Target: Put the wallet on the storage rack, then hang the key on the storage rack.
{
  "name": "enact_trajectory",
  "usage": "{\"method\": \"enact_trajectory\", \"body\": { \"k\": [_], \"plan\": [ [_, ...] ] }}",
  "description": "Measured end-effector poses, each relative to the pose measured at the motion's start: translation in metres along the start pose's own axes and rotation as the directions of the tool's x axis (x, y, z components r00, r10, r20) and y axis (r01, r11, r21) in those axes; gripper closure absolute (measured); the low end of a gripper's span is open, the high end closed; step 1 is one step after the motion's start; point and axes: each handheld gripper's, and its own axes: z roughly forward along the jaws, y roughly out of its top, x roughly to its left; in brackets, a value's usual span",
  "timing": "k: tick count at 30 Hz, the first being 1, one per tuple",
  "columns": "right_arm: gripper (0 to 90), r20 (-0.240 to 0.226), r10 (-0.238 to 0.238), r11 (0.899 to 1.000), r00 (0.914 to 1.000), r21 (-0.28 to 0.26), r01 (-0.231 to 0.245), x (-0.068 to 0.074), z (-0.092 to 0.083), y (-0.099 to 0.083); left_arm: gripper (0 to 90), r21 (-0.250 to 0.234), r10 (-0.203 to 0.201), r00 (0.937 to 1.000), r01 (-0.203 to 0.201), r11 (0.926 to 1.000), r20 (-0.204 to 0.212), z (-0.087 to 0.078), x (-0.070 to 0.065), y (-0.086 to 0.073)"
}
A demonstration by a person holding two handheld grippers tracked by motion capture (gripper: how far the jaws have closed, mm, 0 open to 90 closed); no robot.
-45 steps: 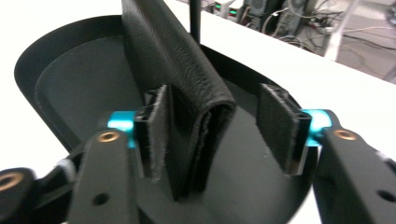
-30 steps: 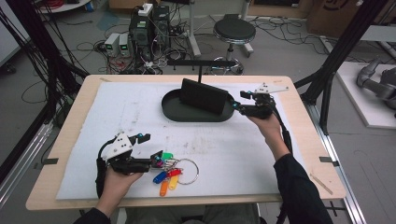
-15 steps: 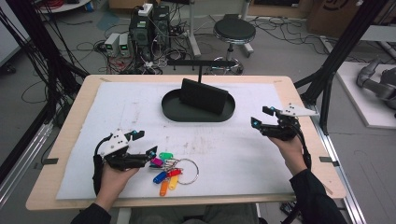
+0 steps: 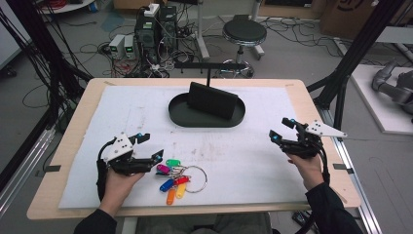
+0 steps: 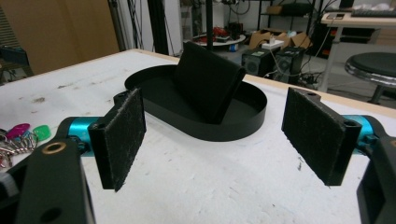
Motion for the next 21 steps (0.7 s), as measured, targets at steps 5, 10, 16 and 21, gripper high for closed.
{"method": "enact_trajectory", "body": {
  "k": [5, 10, 16, 21],
  "plan": [
    [21.9, 0.014, 0.000, 0.998, 0.9999, 0.060, -0.001, 0.0006, -0.0041, 0.0014, 23.1, 0.001, 0.008, 1.0000, -0.008, 1.0000, -0.002, 0.0016, -0.0019, 0.0012],
    [22.0, 0.000, -0.032, 0.997, 0.9995, 0.073, 0.032, 0.0051, -0.0063, 0.0025, 23.1, 0.012, 0.019, 0.9995, -0.019, 0.9997, -0.024, 0.0020, -0.0010, -0.0002],
    [21.9, -0.008, -0.063, 0.995, 0.9980, 0.071, 0.063, 0.0083, -0.0059, 0.0026, 24.1, 0.001, 0.039, 0.9986, -0.039, 0.9992, -0.036, -0.0007, 0.0000, -0.0033],
    [22.9, 0.001, -0.072, 0.995, 0.9974, 0.068, 0.072, 0.0089, -0.0060, 0.0030, 24.0, -0.039, 0.035, 0.9991, -0.036, 0.9986, -0.022, -0.0006, -0.0036, -0.0007]
  ]
}}
